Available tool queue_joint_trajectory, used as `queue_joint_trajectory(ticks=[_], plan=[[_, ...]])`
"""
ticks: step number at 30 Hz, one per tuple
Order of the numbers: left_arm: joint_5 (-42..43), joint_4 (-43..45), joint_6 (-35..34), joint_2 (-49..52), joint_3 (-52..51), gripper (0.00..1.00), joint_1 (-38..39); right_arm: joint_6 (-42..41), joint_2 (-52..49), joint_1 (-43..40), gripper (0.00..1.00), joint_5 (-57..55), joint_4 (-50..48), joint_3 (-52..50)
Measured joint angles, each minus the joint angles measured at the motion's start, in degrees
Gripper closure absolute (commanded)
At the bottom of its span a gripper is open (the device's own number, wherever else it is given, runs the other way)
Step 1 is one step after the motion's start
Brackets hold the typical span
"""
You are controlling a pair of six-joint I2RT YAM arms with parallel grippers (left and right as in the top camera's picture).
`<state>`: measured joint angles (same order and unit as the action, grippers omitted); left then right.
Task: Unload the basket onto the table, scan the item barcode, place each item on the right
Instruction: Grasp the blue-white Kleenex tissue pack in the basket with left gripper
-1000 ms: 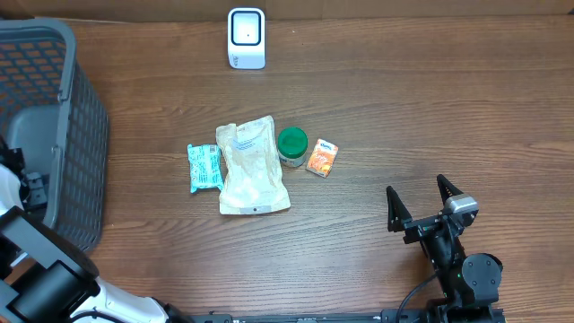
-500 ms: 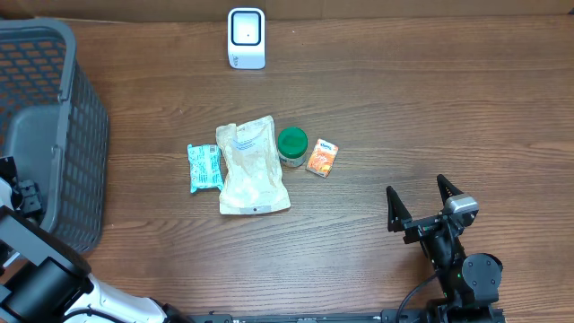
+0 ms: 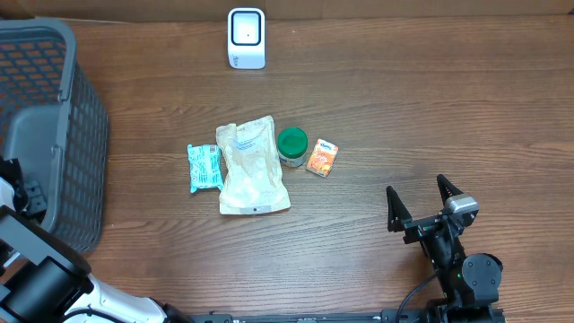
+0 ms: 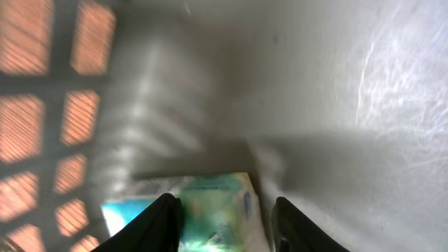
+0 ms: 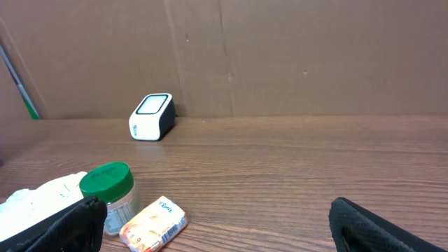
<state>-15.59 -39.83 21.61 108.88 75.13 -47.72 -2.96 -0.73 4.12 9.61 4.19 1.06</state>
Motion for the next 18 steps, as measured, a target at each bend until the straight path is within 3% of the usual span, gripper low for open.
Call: queue_joint_trajectory(ticks=[7,10,18], plan=[[-0.3,-0.9,-10.1,0.0,-1.6,0.82,0.0,0.0,0.0,0.0,0.00,0.0,0.0,0.0],[-0.3,-0.7,-14.3,-0.1,-2.0,0.96,0.0,0.0,0.0,0.0,0.00,0.0,0.0,0.0],[-0.6,-3.6,-18.3,-0.4,-1.1,0.96,0.1,0.0,0.0,0.0,0.00,0.0,0.0,0.0]])
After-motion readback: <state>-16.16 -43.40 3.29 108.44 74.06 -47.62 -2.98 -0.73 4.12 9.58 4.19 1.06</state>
